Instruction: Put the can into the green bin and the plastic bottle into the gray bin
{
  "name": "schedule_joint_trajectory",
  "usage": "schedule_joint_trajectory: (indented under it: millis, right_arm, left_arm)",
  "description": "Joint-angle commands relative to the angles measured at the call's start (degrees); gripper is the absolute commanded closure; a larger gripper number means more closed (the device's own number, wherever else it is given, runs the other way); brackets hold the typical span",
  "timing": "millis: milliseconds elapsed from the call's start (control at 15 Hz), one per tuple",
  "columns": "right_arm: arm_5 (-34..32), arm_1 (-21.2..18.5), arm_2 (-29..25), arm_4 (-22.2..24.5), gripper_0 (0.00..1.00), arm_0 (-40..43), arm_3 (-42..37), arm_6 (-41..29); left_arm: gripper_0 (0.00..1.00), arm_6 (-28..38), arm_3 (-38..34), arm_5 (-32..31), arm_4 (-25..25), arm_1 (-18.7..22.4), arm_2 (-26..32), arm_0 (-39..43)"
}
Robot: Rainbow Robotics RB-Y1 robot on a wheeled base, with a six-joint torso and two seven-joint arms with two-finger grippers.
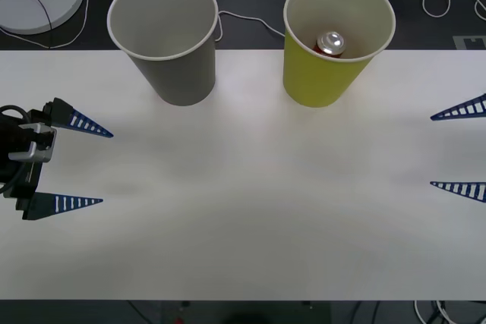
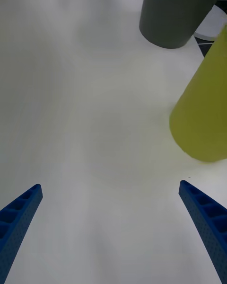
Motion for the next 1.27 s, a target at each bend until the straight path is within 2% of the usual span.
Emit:
schedule_joint_trajectory:
  millis: [67, 533, 1267]
  right_arm:
    - [0.0, 1.3, 0.0, 0.0, 0.00, 1.7, 0.0, 0.5]
    - [0.0, 4.8, 0.1, 0.0, 0.00, 5.1, -1.6, 2.8]
    - [0.0, 5.2, 0.6, 0.0, 0.00, 6.0, -2.6, 4.3]
  left_arm:
    - [0.00, 0.0, 0.0, 0.0, 0.0, 0.0, 0.0, 0.0]
    - [0.00, 0.0, 0.0, 0.0, 0.0, 0.0, 0.0, 0.0]
    - [0.00, 0.0, 0.0, 0.0, 0.0, 0.0, 0.0, 0.0]
